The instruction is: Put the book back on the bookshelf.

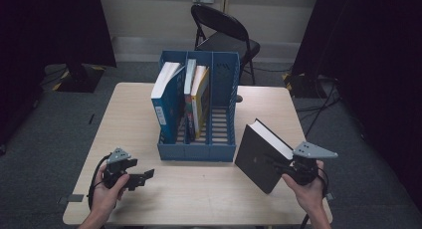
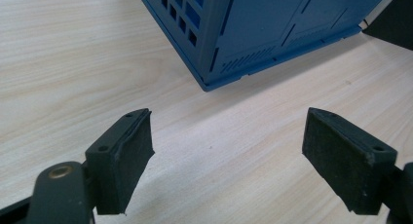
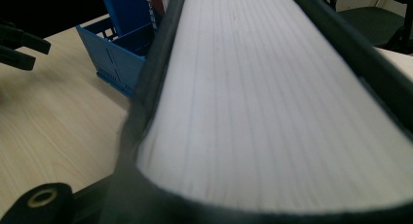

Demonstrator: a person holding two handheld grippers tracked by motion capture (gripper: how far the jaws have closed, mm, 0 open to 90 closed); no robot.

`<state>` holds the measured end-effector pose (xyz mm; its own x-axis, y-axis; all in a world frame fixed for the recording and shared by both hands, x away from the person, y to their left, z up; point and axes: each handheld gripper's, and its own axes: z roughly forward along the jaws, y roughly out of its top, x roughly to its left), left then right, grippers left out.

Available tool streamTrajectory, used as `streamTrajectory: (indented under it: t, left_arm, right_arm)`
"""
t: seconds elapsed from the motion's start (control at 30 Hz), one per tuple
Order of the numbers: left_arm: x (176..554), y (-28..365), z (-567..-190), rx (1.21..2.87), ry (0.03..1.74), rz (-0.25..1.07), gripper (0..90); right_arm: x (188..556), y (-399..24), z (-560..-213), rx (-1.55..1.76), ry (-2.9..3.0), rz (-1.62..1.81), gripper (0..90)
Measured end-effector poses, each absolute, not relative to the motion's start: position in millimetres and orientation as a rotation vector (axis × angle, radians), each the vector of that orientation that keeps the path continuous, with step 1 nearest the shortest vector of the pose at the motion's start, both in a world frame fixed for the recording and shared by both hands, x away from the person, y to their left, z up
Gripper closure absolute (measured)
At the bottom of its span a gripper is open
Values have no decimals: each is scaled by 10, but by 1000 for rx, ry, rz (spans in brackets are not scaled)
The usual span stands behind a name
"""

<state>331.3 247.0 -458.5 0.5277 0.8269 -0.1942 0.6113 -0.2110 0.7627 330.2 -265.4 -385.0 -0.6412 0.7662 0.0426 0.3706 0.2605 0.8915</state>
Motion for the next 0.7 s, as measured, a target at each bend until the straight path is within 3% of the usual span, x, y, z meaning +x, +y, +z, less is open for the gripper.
streamTrajectory:
  t: [0.4,0.7]
  left_arm:
    - [3311,2485,-4586,1913,1179,316,188]
    - [3312,2489,-4584,1910,1180,312,191]
  right_arm:
    - [3319,-2646,-3814,1080,2158,1341,495]
    - [3317,-2618,-3597,1059,2184,1322,489]
